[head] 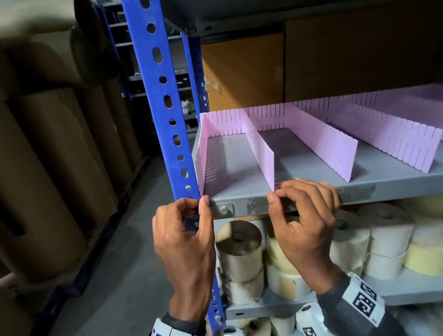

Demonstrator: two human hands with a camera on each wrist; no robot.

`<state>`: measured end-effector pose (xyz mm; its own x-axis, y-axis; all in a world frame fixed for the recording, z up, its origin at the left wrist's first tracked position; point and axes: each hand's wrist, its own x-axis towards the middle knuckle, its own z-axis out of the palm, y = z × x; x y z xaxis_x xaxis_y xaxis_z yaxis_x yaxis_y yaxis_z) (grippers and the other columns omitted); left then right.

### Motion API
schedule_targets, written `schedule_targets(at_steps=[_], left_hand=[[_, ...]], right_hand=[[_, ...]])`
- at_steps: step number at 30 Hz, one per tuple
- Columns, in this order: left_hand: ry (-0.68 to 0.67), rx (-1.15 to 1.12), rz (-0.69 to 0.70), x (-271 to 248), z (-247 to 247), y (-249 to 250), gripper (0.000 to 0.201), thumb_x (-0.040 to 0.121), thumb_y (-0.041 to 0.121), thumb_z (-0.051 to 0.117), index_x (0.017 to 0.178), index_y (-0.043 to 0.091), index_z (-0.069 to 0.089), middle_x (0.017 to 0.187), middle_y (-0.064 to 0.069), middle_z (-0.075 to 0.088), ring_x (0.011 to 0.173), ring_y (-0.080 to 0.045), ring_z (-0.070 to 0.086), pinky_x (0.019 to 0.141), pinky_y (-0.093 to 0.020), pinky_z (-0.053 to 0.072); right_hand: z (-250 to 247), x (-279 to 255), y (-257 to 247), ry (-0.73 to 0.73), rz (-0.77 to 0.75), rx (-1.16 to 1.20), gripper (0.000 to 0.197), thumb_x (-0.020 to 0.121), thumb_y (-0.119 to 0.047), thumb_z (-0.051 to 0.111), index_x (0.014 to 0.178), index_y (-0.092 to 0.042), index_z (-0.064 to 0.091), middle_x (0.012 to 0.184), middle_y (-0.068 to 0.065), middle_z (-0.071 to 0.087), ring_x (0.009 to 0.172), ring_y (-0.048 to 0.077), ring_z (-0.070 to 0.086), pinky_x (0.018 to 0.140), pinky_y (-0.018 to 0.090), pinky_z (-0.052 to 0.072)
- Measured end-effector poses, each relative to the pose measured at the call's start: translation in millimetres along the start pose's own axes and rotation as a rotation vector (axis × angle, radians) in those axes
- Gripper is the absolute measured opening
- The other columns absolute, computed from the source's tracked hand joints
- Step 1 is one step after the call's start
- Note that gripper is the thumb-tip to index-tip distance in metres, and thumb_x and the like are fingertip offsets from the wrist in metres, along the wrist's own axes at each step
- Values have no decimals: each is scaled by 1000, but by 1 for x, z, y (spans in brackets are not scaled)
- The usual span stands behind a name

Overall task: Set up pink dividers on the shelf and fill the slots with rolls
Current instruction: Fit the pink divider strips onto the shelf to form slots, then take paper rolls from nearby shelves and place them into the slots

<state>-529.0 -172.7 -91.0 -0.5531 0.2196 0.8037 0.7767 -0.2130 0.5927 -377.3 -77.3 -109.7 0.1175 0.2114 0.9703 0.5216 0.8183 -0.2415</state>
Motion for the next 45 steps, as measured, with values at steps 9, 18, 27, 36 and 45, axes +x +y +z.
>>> schedule_targets(at_steps=[9,18,27,36,45], left_hand=[[-59,4,2,-6,-5,0,16,90,22,76,87,8,68,83,-2,63,77,-23,58,73,-22,41],[-190,-223,26,-65,0,29,13,96,26,65,91,15,68,88,9,64,83,-7,60,78,-17,44],[-960,-572,-102,-157,78,109,11,94,31,72,84,32,69,87,18,69,87,1,64,64,-7,44],[-1014,-720,125,-213,176,259,10,87,28,70,83,37,65,78,16,63,75,3,59,51,-4,34],[-907,-797,5,-260,288,415,2,86,36,68,87,34,70,92,21,70,89,-2,65,74,-18,49]], right_hand=[[-4,3,-4,-37,22,2,15,90,-21,71,82,-9,71,95,2,72,91,28,67,89,50,44],[-78,-19,7,-240,74,20,13,87,-11,68,97,-2,71,112,8,68,109,24,62,98,34,48],[-252,-31,103,-523,184,-442,10,86,-18,67,96,-17,69,98,-6,67,91,15,64,86,21,49],[-432,46,191,-750,437,-604,24,89,-42,59,102,-26,70,99,-14,67,98,9,64,88,27,49],[-553,161,282,-721,432,-760,39,86,-64,44,110,-40,62,102,-29,59,99,-2,58,86,30,51]])
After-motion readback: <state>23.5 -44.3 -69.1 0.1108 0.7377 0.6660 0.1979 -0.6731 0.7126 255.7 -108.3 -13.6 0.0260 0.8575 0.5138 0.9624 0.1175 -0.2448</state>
